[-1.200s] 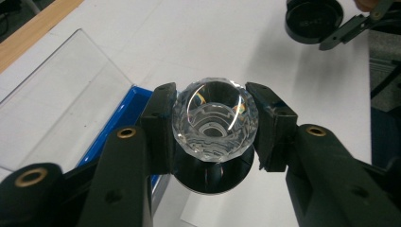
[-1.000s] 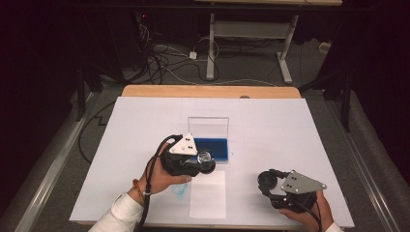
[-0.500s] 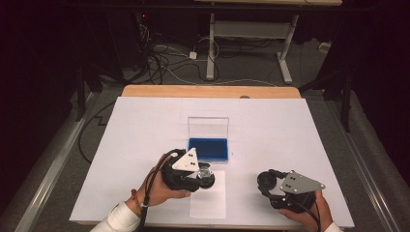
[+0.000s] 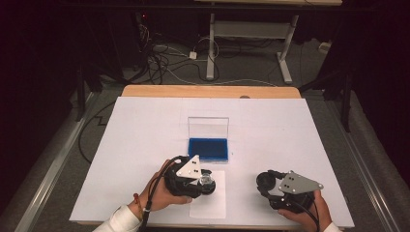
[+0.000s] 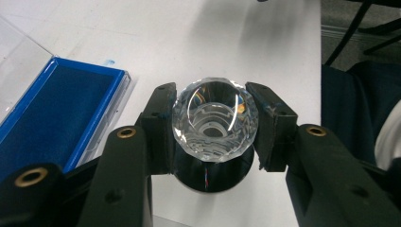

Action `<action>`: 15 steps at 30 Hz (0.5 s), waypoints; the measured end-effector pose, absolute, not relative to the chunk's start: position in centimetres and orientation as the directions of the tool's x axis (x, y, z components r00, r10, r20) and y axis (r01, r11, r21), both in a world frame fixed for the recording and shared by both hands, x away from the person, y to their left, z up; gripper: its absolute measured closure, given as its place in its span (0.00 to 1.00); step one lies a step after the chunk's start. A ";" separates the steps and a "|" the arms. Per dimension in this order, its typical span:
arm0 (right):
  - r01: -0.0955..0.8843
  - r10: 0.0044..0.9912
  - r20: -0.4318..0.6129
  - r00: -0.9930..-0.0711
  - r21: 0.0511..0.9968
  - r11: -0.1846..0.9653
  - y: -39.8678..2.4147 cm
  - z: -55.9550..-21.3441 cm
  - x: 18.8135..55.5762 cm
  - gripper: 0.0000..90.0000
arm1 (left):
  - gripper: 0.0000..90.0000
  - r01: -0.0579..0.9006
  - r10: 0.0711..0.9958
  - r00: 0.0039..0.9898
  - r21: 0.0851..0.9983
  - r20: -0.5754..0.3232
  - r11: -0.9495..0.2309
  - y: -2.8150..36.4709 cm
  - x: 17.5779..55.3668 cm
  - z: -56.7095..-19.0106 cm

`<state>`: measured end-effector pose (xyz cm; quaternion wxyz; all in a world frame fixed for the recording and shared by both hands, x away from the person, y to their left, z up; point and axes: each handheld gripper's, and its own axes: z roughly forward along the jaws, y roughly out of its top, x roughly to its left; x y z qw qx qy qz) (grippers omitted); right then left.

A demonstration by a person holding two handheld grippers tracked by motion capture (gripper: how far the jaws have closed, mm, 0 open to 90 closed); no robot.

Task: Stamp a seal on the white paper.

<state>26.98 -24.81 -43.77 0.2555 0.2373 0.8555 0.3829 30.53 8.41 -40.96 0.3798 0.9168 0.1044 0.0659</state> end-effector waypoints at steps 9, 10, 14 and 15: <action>0.210 0.600 -0.258 -0.757 0.775 0.597 -24.8 -43.8 26.9 0.42 | 0.61 0.150 0.235 0.972 0.693 0.029 -0.705 7.8 30.5 -42.2; 0.210 0.600 -0.257 -0.757 0.775 0.597 -24.8 -43.8 26.9 0.42 | 0.61 0.150 0.233 0.972 0.689 0.028 -0.709 7.8 30.5 -42.3; 0.209 0.599 -0.257 -0.758 0.775 0.597 -24.8 -43.8 26.9 0.42 | 0.61 0.152 0.228 0.973 0.686 0.021 -0.712 7.7 30.5 -42.6; 0.210 0.600 -0.258 -0.758 0.774 0.597 -24.8 -43.8 26.9 0.42 | 0.61 0.151 0.228 0.973 0.683 0.024 -0.715 7.6 30.5 -42.7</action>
